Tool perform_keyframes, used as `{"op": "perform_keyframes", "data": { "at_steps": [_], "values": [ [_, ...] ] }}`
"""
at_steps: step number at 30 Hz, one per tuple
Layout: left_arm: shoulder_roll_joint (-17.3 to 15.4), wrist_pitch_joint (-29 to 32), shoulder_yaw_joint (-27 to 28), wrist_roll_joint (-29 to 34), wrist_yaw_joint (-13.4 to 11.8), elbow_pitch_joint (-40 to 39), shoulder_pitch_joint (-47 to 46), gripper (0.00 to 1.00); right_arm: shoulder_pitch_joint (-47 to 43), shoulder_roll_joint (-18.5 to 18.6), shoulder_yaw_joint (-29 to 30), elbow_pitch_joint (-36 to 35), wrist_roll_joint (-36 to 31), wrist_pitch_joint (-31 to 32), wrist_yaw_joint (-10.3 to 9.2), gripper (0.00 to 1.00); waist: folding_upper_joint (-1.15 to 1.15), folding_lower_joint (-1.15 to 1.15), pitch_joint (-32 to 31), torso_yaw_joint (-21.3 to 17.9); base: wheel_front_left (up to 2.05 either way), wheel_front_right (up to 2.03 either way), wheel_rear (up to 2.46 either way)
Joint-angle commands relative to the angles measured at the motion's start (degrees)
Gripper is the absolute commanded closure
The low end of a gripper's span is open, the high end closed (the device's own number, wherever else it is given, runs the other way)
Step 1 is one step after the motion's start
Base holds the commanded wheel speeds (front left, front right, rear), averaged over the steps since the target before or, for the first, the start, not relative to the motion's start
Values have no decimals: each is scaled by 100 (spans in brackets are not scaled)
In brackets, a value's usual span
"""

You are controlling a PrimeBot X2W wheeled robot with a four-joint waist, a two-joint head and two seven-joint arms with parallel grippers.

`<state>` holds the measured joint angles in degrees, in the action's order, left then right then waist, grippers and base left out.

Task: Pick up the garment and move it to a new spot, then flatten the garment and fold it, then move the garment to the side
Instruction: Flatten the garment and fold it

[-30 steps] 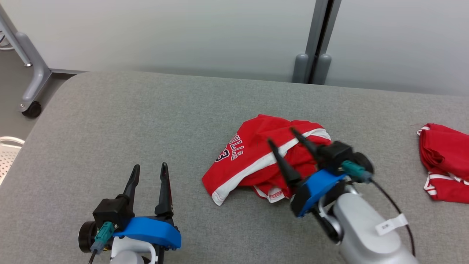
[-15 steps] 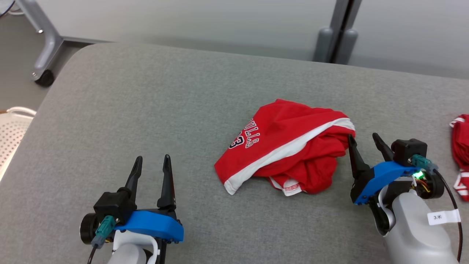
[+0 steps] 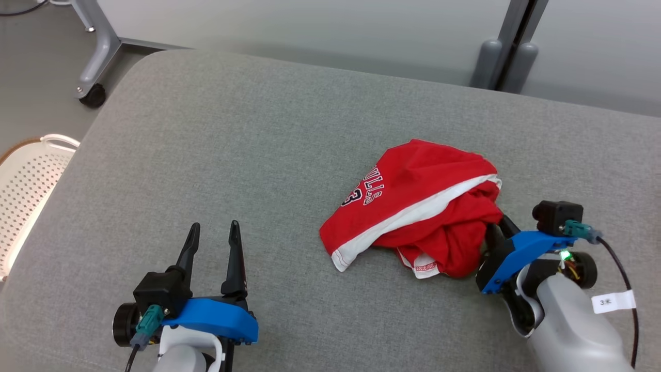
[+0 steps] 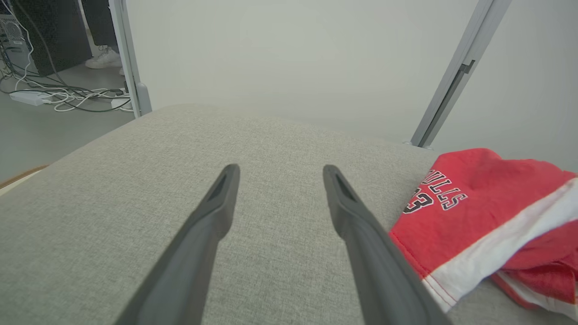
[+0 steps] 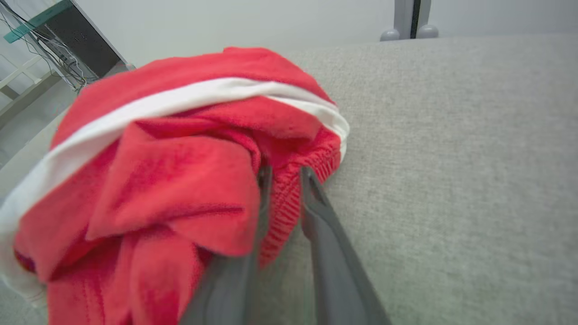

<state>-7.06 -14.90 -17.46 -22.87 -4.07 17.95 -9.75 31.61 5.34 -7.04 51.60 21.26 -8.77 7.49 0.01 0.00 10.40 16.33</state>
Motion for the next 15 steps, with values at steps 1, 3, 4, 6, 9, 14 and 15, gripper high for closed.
{"op": "perform_keyframes", "data": {
  "at_steps": [1, 3, 4, 6, 9, 14, 15],
  "values": [
    [-16, -26, -1, 33, -12, 2, -13, 0, 121, 86, -28, -34, 45, -96, 1, 100, -1, 0, -34, -38, 0, 0, 0],
    [-26, -27, -15, 37, 2, 15, -5, 0, 192, 160, -109, -49, 9, -236, 1, 100, -1, 0, -77, -90, 0, 0, 0],
    [-29, -27, -26, 39, 7, 18, 5, 0, 234, 167, -123, -70, 6, -307, 1, 100, -1, 0, -105, -125, 0, 0, 0],
    [-35, -28, -49, 48, 14, 28, 27, 0, 308, 195, -142, -142, 8, -417, 1, 100, -1, 0, -159, -194, 0, 0, 0],
    [-37, -22, -79, 42, 27, 44, 85, 0, 372, 241, -165, -292, -67, -514, 1, 100, -1, 0, -251, -313, 0, 0, 0],
    [-62, -4, -95, 24, 8, 50, 105, 0, 168, 328, -213, -516, -106, -549, 1, 100, -1, 0, -340, -468, 0, 0, 0],
    [-67, -5, -98, 19, 6, 40, 107, 0, 121, 352, -207, -538, -127, -549, 1, 100, -1, 0, -340, -490, 0, 0, 0]
  ]
}}
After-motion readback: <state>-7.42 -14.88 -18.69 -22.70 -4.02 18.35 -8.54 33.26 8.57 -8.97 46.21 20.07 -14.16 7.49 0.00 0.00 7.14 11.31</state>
